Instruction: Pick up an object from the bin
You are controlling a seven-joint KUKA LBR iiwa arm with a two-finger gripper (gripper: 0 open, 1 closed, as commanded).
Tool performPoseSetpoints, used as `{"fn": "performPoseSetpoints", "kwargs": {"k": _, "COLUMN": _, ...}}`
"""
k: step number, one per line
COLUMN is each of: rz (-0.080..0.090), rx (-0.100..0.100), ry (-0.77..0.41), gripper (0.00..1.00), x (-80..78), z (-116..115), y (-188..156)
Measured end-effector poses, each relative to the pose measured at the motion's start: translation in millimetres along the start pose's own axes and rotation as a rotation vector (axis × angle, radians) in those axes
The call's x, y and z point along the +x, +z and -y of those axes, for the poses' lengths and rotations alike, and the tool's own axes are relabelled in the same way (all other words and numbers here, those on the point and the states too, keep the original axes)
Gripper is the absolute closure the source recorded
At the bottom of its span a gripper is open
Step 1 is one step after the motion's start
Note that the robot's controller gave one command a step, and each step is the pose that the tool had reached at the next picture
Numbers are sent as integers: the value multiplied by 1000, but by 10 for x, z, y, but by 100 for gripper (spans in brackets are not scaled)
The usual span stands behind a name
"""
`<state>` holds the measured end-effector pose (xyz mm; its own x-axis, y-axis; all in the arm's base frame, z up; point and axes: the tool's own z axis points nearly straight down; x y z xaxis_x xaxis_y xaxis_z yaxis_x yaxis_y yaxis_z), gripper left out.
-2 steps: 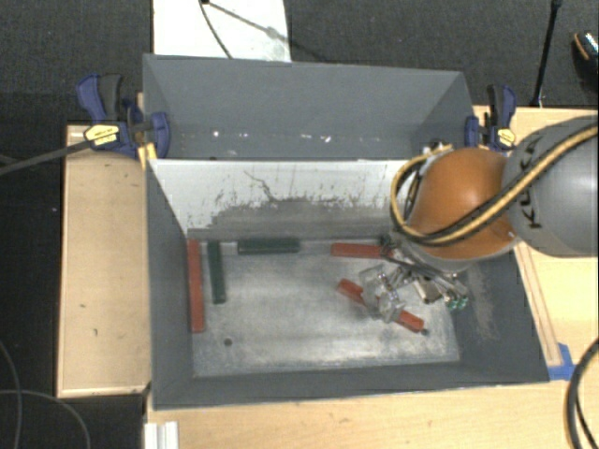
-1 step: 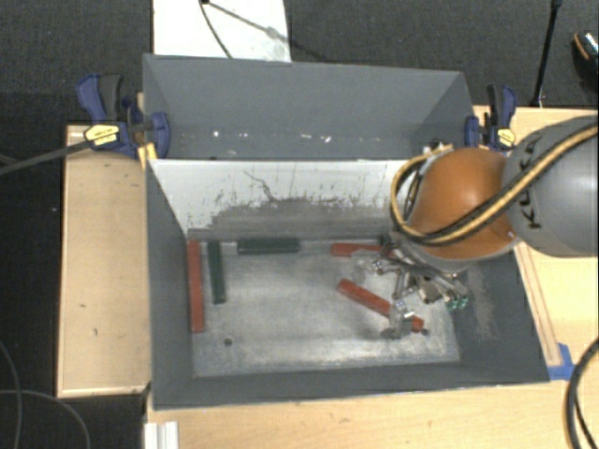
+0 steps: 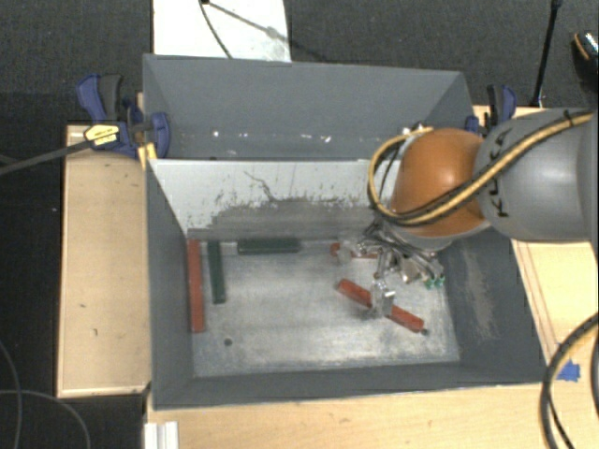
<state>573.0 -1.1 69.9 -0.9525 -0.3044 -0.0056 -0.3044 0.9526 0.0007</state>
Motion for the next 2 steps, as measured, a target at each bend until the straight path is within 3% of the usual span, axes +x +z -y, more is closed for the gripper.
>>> {"fn": "performPoseSetpoints", "kwargs": {"k": 1, "rz": -2, "rx": 0, "ry": 6, "gripper": 100, "x": 14, "z": 7, "y": -8}}
{"fn": "performPoseSetpoints", "kwargs": {"k": 2, "rz": 4, "rx": 2, "ry": -50, "gripper": 100, "x": 169, "z": -394, "y": -1501}}
